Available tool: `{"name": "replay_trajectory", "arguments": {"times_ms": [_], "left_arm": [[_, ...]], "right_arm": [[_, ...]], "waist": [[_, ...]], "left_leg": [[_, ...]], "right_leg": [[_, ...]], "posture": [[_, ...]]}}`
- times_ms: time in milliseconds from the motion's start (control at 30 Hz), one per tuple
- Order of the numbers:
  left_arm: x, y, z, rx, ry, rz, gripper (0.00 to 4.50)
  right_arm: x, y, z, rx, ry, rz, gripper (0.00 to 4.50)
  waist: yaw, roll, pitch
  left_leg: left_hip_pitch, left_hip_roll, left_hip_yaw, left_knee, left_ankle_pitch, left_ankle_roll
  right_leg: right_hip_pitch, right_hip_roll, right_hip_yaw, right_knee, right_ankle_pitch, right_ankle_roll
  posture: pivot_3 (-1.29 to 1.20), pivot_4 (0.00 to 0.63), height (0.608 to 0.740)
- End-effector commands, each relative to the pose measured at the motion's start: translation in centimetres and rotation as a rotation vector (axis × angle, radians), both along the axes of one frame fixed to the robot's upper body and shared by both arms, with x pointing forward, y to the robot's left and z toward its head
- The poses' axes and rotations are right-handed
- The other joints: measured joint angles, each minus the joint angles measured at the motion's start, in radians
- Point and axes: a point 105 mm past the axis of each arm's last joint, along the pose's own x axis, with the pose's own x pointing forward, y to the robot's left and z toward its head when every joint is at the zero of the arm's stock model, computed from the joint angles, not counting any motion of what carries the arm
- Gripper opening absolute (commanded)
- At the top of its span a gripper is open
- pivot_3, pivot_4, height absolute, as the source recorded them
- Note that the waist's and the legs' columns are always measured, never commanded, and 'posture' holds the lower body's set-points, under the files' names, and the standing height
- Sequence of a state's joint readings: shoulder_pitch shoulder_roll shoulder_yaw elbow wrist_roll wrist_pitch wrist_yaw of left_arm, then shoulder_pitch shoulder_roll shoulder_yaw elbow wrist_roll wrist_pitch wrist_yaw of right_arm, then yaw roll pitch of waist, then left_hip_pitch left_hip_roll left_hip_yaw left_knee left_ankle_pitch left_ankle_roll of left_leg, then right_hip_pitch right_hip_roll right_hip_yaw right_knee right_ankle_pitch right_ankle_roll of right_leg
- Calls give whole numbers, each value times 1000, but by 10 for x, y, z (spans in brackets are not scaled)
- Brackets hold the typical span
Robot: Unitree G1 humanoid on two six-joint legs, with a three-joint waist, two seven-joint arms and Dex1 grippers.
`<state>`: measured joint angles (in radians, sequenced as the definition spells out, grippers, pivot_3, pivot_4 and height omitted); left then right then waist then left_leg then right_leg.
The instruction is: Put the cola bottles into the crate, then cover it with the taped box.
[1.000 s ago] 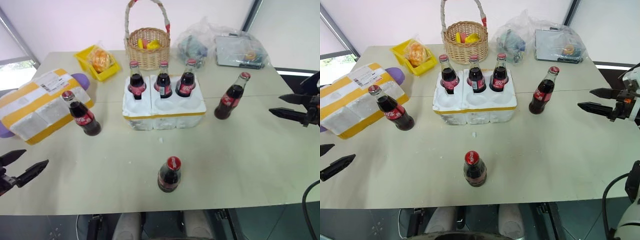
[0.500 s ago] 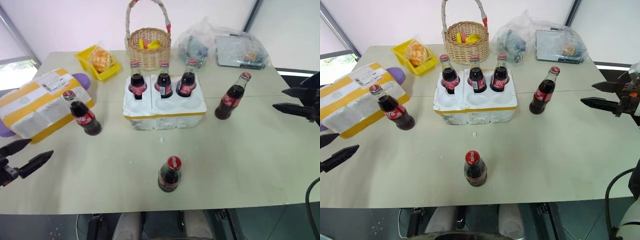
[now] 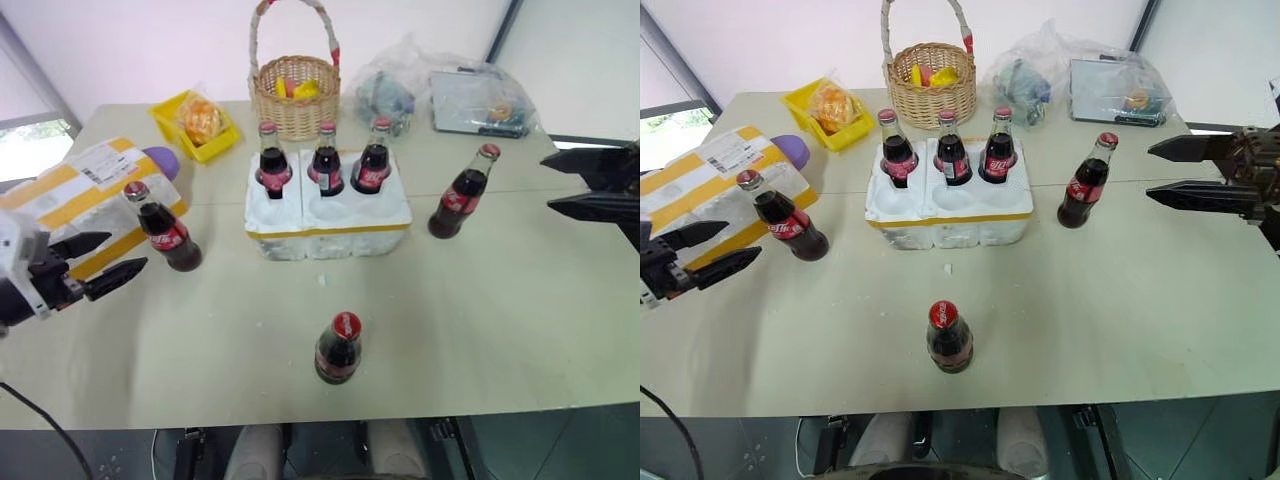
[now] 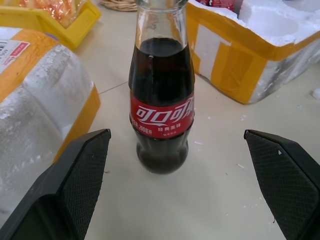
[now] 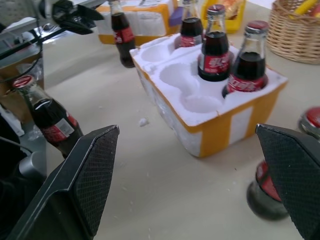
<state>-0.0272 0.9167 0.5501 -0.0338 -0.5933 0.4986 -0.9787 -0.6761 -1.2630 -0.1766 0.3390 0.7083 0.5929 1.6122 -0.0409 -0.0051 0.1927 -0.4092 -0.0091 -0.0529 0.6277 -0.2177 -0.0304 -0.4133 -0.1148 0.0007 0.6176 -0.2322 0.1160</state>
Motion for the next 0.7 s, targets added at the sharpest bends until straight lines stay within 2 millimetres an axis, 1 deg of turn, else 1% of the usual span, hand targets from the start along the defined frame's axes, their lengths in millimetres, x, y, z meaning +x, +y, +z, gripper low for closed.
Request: {"name": "replay_trajectory", "arguments": {"times_ms": [33,200,400,567,700], "left_arm": [[20,-3,1,12,-33,8,4472],[36,-13,4,-14,-44,-20,4472],[44,-20,0,-9,-36,-39,4472],[52,-32,-10,-4,-19,-66,4472],[56,-38,-17,8,-4,-88,4472]], "right_arm": [[-9,10,15,14,-73,48,4500],[-13,14,17,44,-85,45,4500],[-14,17,16,52,-92,33,4500],[-16,21,14,52,-85,39,4500],[-20,29,17,56,-83,65,4500]], "waist": [[7,0,0],[11,-1,0],[10,-1,0],[19,-1,0],[27,-1,0]], "left_leg": [[0,0,0,1,0,0],[0,0,0,2,0,0],[0,0,0,2,0,0],[0,0,0,2,0,0],[0,0,0,2,0,0]], "right_leg": [[0,0,0,0,0,0],[1,0,0,1,0,1],[0,1,0,2,0,1],[0,1,0,2,0,1],[0,1,0,2,1,1]], "posture": [[0,150,738],[0,150,738],[0,150,738],[0,150,738],[0,150,738]]}}
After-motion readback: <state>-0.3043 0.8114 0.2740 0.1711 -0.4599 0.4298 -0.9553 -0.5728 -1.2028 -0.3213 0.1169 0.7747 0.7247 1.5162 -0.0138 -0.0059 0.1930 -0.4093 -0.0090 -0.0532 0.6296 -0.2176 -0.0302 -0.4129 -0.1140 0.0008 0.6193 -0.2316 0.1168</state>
